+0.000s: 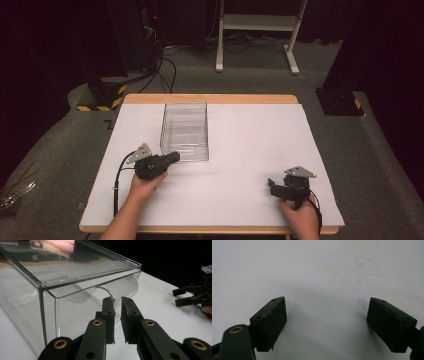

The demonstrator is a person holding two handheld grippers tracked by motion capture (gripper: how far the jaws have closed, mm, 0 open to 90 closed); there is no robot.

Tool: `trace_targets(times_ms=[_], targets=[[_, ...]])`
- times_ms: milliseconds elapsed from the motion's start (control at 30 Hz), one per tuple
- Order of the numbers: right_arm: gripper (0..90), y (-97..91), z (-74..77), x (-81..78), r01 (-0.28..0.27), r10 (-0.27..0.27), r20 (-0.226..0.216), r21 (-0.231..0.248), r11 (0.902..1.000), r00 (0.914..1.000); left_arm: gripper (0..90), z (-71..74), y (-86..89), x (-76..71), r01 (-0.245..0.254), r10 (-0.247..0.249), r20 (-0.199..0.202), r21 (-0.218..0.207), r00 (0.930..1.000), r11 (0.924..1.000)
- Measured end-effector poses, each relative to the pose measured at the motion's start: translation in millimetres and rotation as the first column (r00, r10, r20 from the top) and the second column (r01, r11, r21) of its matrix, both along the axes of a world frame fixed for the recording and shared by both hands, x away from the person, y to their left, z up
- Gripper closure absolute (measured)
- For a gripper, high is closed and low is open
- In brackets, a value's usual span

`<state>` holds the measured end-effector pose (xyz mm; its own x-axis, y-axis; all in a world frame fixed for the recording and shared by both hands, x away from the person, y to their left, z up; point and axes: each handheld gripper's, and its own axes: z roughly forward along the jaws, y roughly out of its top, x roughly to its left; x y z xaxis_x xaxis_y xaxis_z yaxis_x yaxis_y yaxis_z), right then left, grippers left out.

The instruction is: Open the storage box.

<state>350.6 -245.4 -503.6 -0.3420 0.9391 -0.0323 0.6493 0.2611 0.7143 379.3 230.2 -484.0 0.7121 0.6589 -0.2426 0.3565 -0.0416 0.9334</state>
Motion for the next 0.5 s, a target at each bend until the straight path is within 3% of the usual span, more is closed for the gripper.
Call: trace_targets(times_ms=[500], targets=[[16.5, 0.0, -0.1, 0.0, 0.0, 0.0, 0.001, 0.002, 1.0, 1.0, 82.1, 0.0, 0.5, -10.2, 0.011, -0.011, 0.008, 0.002, 0.9999, 0.9999]])
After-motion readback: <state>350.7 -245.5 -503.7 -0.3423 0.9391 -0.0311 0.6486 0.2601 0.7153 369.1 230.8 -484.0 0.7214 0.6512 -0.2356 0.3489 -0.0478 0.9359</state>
